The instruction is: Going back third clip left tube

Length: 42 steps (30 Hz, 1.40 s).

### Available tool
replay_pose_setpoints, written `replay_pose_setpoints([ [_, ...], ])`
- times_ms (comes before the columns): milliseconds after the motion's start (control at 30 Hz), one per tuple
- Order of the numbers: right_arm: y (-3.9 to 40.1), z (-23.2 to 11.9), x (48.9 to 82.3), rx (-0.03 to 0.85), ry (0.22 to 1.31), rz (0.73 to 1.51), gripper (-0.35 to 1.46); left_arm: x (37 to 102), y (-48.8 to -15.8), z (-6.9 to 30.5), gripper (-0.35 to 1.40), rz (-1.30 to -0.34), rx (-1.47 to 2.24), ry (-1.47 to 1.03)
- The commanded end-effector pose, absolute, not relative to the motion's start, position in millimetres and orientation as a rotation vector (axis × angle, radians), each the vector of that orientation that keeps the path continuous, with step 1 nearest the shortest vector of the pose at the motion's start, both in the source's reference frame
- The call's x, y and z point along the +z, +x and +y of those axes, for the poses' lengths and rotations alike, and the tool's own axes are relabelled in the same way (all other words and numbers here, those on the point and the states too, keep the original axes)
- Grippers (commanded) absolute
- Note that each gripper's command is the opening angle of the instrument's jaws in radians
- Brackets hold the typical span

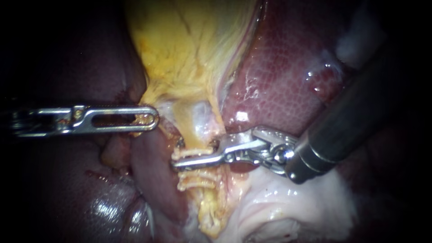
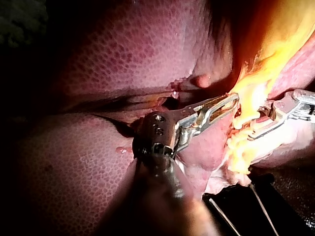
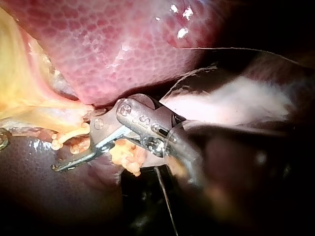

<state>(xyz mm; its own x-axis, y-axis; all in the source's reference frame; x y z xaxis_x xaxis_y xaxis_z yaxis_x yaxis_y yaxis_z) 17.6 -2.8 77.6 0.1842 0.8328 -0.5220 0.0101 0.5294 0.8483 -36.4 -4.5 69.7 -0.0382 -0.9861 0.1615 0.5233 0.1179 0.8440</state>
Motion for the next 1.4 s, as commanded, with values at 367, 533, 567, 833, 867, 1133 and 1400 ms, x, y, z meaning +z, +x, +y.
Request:
replay_pose_setpoints([
  [367,13.5,-2.7,77.6,0.661,0.848,1.269,0.6,69.8,-36.4,-4.5,-0.35,-0.919,-1.369,0.66],
  [533,10.5,-2.4,76.0,0.625,0.843,1.28,0.6,69.8,-36.4,-4.5,-0.35,-0.919,-1.369,0.66],
  [567,9.9,-2.2,75.5,0.615,0.84,1.284,0.6,69.8,-36.4,-4.5,-0.35,-0.919,-1.369,0.66],
  [833,5.8,1.3,70.2,0.497,0.767,1.332,0.6,70.1,-36.5,-4.6,-0.35,-0.92,-1.369,0.659],
  [867,5.5,1.6,69.7,0.49,0.761,1.335,0.6,70.1,-36.5,-4.6,-0.35,-0.92,-1.369,0.658],
  [1133,4.4,2.9,67.6,0.47,0.721,1.357,0.6,70.3,-37.1,-4.8,-0.35,-0.921,-1.372,0.653],
  [1400,4.5,2.9,67.7,0.466,0.716,1.358,0.6,73.5,-40.2,-6.2,-0.35,-0.929,-1.358,0.652],
])
